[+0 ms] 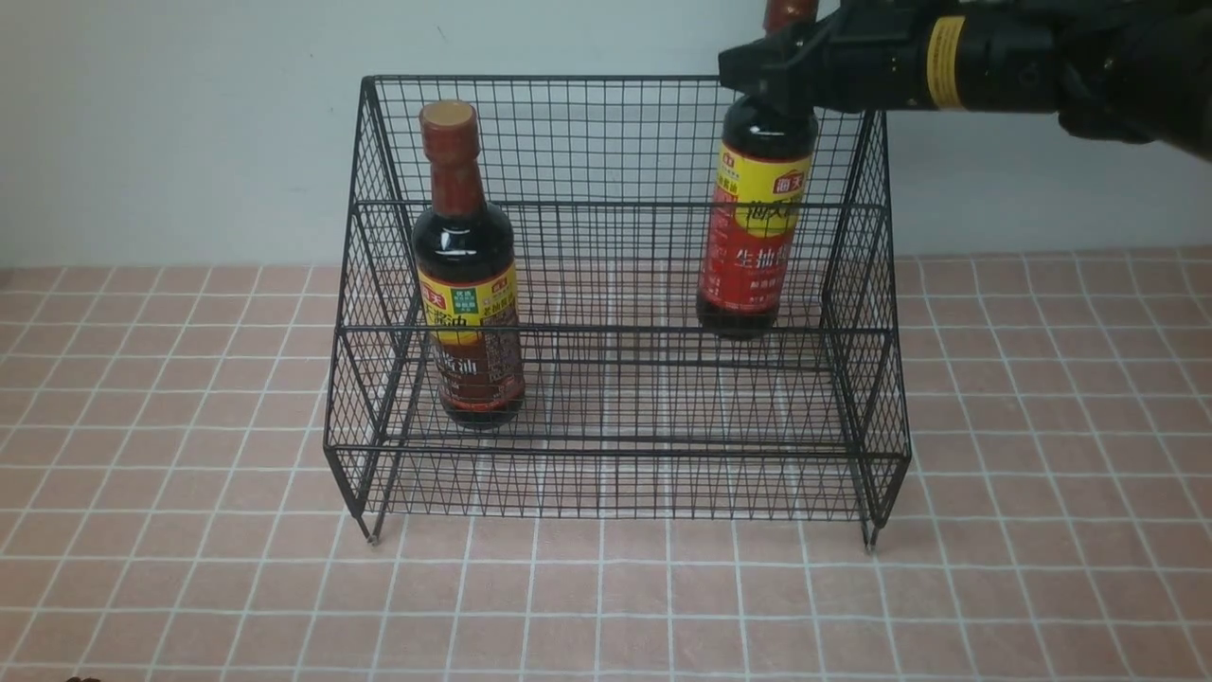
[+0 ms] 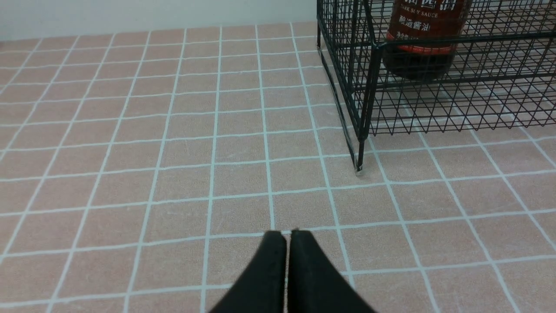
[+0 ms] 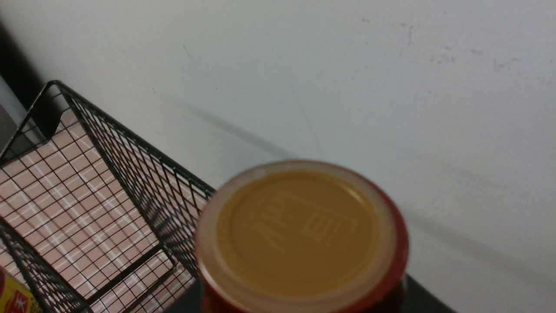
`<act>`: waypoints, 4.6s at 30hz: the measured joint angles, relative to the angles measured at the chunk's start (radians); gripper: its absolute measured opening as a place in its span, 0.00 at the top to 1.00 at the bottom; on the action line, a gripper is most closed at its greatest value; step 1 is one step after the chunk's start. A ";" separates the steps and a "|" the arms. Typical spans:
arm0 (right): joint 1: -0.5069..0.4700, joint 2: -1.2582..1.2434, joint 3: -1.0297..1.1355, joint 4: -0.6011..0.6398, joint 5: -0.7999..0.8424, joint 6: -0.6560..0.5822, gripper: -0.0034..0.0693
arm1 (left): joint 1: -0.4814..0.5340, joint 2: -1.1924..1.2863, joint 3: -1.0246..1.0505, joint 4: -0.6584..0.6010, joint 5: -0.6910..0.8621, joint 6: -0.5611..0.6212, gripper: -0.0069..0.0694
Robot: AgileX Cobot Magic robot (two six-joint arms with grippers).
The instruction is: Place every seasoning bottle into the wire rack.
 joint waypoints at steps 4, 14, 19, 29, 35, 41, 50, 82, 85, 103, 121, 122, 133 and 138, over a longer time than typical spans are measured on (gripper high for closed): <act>0.000 0.000 0.000 0.000 -0.019 -0.007 0.58 | 0.000 0.000 0.000 0.000 0.000 0.000 0.92; -0.003 0.006 0.000 0.000 -0.142 -0.023 0.58 | 0.000 0.000 0.000 0.000 0.000 0.000 0.92; -0.003 0.006 0.000 0.000 -0.142 -0.031 0.58 | 0.000 0.000 0.000 0.000 0.000 0.000 0.92; -0.002 -0.006 0.003 0.000 -0.113 -0.134 0.58 | 0.000 0.000 0.000 0.000 0.000 0.000 0.92; -0.002 -0.030 0.003 0.000 -0.105 -0.185 0.58 | 0.000 0.000 0.000 0.000 0.000 0.000 0.92; 0.007 -0.030 0.003 0.000 -0.150 -0.249 0.58 | 0.000 0.000 0.000 0.000 0.000 0.000 0.92; 0.008 -0.002 0.003 0.000 -0.151 -0.286 0.58 | 0.000 0.000 0.000 0.000 0.000 0.000 0.92; 0.008 -0.009 -0.009 0.000 -0.148 -0.287 0.31 | 0.000 0.000 0.000 0.000 0.000 0.000 0.92; 0.008 -0.012 -0.009 0.000 -0.140 -0.287 0.30 | 0.000 0.000 0.000 0.000 0.000 0.000 0.92; 0.008 -0.202 -0.009 0.000 -0.091 -0.240 0.31 | 0.000 0.000 0.000 0.000 0.000 0.000 0.92; -0.007 -0.650 -0.010 0.000 -0.020 -0.061 0.96 | 0.000 0.000 0.000 0.000 0.000 0.000 0.92; -0.008 -0.654 -0.010 0.000 -0.020 -0.078 0.97 | 0.000 0.000 0.000 0.000 0.000 0.000 0.92; -0.090 -0.746 -0.011 0.001 0.190 -0.895 0.97 | 0.000 0.000 0.000 0.000 0.000 0.000 0.92; -0.093 -0.746 0.019 0.064 0.550 -1.002 0.97 | 0.000 0.000 0.000 0.000 0.000 0.000 0.92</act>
